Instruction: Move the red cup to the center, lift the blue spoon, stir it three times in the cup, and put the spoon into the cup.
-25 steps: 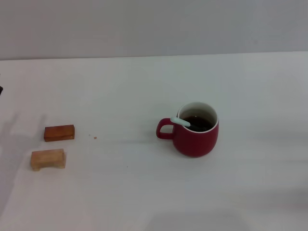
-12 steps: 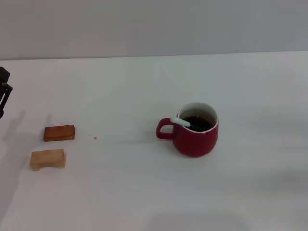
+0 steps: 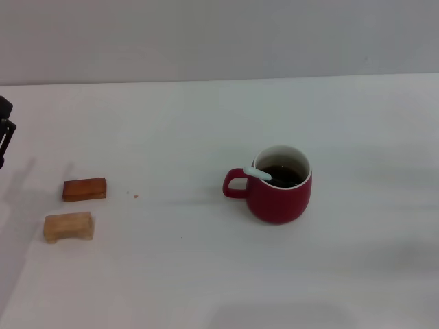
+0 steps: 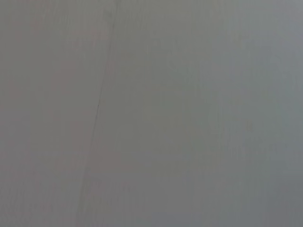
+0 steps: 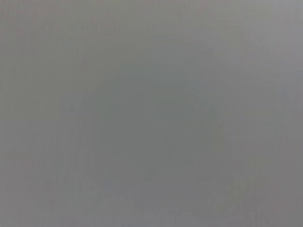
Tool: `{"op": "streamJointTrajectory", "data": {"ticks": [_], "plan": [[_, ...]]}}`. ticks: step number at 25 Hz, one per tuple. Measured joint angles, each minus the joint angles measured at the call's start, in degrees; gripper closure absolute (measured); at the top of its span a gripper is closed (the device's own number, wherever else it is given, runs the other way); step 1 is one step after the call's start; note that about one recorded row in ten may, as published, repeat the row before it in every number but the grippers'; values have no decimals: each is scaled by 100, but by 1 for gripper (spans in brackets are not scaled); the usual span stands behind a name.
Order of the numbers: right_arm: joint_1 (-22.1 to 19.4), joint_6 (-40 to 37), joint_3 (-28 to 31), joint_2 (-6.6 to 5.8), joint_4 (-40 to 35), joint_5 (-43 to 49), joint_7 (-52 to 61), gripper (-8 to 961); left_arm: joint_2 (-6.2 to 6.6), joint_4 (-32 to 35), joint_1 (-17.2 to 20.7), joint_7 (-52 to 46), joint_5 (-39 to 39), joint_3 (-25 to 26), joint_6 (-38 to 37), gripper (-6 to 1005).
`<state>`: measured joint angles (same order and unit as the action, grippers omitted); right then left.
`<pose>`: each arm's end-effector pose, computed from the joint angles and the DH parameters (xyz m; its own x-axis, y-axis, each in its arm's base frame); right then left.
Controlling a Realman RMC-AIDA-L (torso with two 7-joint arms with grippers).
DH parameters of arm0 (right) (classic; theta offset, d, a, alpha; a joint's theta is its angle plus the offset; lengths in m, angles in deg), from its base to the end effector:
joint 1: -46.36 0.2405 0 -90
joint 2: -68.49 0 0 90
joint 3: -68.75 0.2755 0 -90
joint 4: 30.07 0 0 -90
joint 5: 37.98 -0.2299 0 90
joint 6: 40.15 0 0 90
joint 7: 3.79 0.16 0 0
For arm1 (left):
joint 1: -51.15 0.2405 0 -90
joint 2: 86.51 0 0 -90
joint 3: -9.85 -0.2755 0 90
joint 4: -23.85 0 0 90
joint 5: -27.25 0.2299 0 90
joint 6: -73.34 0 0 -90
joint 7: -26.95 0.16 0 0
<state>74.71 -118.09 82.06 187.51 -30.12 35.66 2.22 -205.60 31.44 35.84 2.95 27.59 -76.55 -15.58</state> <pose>0.3833 0.3612 0.0470 0.7274 0.2460 -0.6406 -0.6853 0.2112 -0.6970 -0.3642 0.2957 0.0141 0.5446 -0.2802 0.7905 0.7707 -0.2048 -0.6035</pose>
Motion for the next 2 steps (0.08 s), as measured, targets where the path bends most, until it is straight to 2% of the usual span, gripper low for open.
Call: {"op": "streamJointTrajectory", "data": {"ticks": [2], "plan": [[-42, -1, 11, 4, 6, 0, -1, 780, 0, 5, -19, 0, -3, 1, -1, 256]]}}
